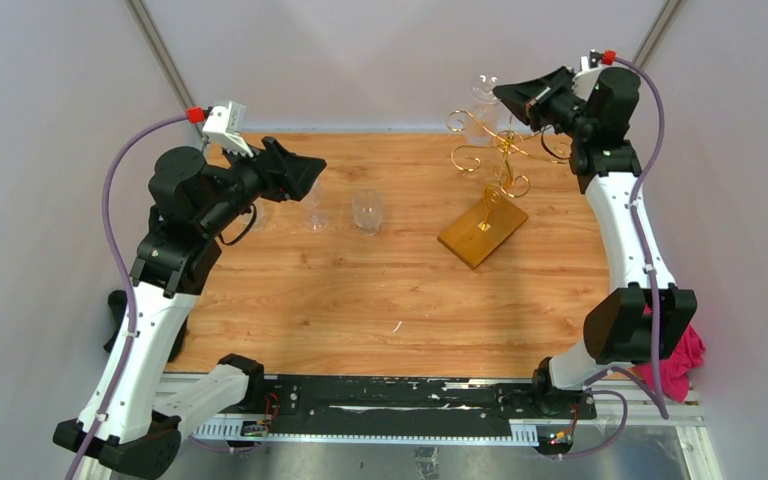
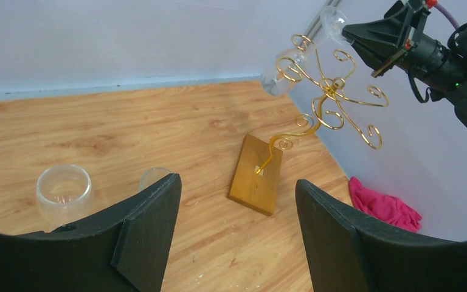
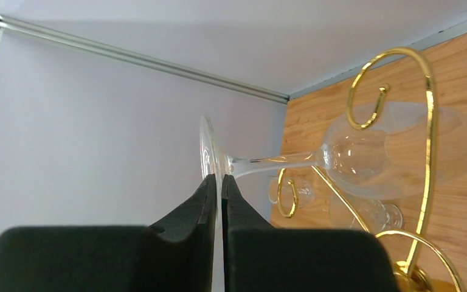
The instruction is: Take the wine glass off the wine glass rack
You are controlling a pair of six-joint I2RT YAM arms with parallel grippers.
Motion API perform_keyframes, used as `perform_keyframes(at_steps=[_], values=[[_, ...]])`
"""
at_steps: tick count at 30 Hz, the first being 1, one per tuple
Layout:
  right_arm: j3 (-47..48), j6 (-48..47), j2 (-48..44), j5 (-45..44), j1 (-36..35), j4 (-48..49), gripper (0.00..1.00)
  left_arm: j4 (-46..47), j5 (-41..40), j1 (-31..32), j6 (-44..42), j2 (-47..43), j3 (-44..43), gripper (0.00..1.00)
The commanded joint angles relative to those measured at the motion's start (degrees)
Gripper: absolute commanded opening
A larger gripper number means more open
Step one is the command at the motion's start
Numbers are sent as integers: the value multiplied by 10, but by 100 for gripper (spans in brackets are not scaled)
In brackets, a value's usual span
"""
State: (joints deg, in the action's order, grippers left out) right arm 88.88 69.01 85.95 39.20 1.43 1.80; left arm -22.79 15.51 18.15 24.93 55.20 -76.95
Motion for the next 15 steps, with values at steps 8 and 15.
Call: perform_keyframes(at_steps=[8, 15], values=[[171, -10, 112, 15, -50, -14, 0, 0, 10, 3, -2, -7, -6, 75], [280, -5, 185, 20, -51, -38, 0, -6, 5, 3, -6, -9, -3, 75]])
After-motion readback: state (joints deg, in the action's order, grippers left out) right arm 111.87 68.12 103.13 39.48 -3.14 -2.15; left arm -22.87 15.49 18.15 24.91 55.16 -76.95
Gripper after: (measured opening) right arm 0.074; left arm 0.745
